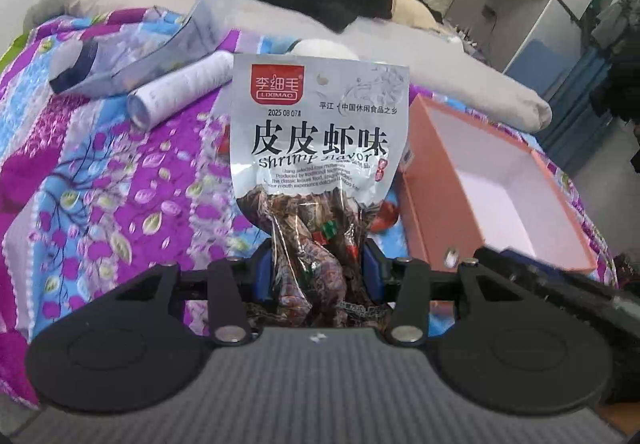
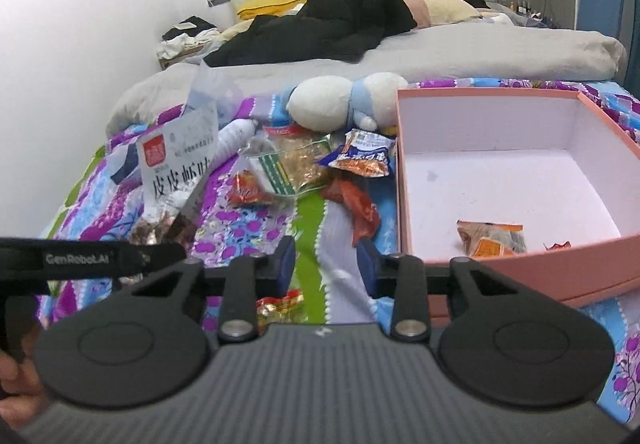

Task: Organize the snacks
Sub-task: 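Carry the shrimp-flavor bag and spicy strip packet over the pink box with both tools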

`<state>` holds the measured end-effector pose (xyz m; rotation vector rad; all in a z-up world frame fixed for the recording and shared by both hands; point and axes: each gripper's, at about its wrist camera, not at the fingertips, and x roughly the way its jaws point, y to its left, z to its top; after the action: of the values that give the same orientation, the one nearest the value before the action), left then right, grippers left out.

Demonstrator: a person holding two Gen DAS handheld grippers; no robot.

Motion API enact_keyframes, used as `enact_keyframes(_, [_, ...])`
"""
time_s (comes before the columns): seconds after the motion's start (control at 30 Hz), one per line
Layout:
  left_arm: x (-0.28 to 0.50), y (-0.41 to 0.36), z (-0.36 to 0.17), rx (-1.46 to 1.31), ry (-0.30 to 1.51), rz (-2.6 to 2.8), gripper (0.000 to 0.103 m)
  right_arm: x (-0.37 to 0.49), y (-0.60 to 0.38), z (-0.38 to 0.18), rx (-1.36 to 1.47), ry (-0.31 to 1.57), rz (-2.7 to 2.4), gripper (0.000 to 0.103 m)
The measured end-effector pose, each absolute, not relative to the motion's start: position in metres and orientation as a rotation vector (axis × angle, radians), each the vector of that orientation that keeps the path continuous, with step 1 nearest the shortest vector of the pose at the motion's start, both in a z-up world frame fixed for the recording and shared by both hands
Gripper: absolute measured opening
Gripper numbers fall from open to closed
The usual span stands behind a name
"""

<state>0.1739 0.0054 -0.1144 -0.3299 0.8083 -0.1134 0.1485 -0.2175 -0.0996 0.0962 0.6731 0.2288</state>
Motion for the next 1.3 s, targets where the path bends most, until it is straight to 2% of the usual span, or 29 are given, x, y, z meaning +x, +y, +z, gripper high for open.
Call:
enact_keyframes(0.2, [0.175, 0.005, -0.123, -0.321, 0.823, -0.097, 0.051, 0.155, -0.215, -0.127, 0.081, 0.753, 0.29, 0.039])
enact_keyframes(0.27, [0.172, 0.008, -0.134, -0.323, 0.845, -0.092, 0.051, 0.154, -0.208, -0.142, 0.063, 0.793, 0.314, 0.047])
enact_keyframes(0.33, [0.167, 0.012, -0.146, -0.323, 0.865, -0.084, 0.051, 0.152, -0.202, -0.157, 0.063, 0.82, 0.339, 0.072])
enact_keyframes(0.4, [0.161, 0.016, -0.157, -0.321, 0.884, -0.07, 0.051, 0.15, -0.195, -0.17, 0.055, 0.834, 0.362, 0.079])
enact_keyframes(0.8, [0.136, 0.047, -0.201, -0.374, 0.942, -0.01, 0.051, 0.15, -0.147, -0.226, -0.152, 0.91, 0.434, 0.08])
enact_keyframes(0.83, [0.135, 0.048, -0.204, -0.38, 0.944, -0.008, 0.051, 0.151, -0.144, -0.229, -0.161, 0.914, 0.44, 0.087])
enact_keyframes(1.0, [0.131, 0.054, -0.214, -0.403, 0.936, 0.008, 0.051, 0.154, -0.133, -0.241, -0.238, 0.883, 0.455, 0.1])
enact_keyframes(1.1, [0.129, 0.057, -0.216, -0.414, 0.912, 0.022, 0.051, 0.159, -0.133, -0.243, -0.205, 0.891, 0.453, 0.099])
enact_keyframes(1.17, [0.127, 0.059, -0.217, -0.419, 0.893, 0.034, 0.051, 0.157, -0.133, -0.242, -0.208, 0.893, 0.465, 0.089])
enact_keyframes(1.23, [0.125, 0.06, -0.218, -0.429, 0.883, 0.045, 0.051, 0.156, -0.132, -0.239, -0.206, 0.893, 0.485, 0.073])
enact_keyframes(1.3, [0.123, 0.061, -0.22, -0.438, 0.88, 0.05, 0.051, 0.152, -0.13, -0.235, -0.215, 0.888, 0.497, 0.063])
